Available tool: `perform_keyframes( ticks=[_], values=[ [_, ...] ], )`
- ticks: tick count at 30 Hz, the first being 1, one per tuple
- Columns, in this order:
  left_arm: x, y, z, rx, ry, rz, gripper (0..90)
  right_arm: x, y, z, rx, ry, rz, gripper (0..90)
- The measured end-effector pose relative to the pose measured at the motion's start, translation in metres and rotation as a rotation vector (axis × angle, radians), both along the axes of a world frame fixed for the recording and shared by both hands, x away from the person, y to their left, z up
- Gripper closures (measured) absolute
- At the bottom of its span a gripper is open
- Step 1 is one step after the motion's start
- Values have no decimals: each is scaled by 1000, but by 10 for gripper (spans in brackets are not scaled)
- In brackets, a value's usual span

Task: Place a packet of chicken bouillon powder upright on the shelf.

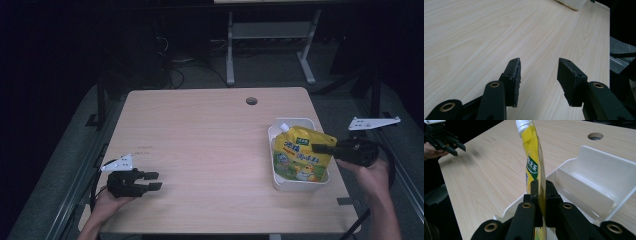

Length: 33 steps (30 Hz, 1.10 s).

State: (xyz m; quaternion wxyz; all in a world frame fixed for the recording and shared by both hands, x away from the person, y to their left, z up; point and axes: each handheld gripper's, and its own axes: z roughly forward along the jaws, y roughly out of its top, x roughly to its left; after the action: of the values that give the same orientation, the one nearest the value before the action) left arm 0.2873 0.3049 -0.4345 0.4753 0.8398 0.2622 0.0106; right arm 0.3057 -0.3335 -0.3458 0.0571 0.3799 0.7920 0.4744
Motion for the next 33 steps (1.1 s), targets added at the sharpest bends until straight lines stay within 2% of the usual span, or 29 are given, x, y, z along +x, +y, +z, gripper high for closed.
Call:
perform_keyframes(
  ticks=[14, 17, 19, 20, 24, 27, 33],
  values=[
    [1, -2, -1, 1, 6, 3, 512, -9, -17, -19, 53, 17, -45, 876],
    [1, -2, -1, -3, 6, 6, 511, -10, -19, -23, 79, 17, -52, 876],
    [1, -2, 0, -3, 6, 10, 503, -10, -19, -23, 82, 19, -58, 859],
    [1, -2, 0, -3, 6, 11, 499, -10, -19, -23, 77, 20, -64, 822],
    [1, -2, 0, -2, 6, 11, 494, -10, -19, -15, 80, 5, -105, 673],
    [1, -2, 0, 1, 4, 8, 493, -9, -18, -2, 88, -15, -124, 613],
    [1, -1, 1, 2, 2, 6, 493, -4, -11, 25, 73, -55, -139, 558]
  ],
)
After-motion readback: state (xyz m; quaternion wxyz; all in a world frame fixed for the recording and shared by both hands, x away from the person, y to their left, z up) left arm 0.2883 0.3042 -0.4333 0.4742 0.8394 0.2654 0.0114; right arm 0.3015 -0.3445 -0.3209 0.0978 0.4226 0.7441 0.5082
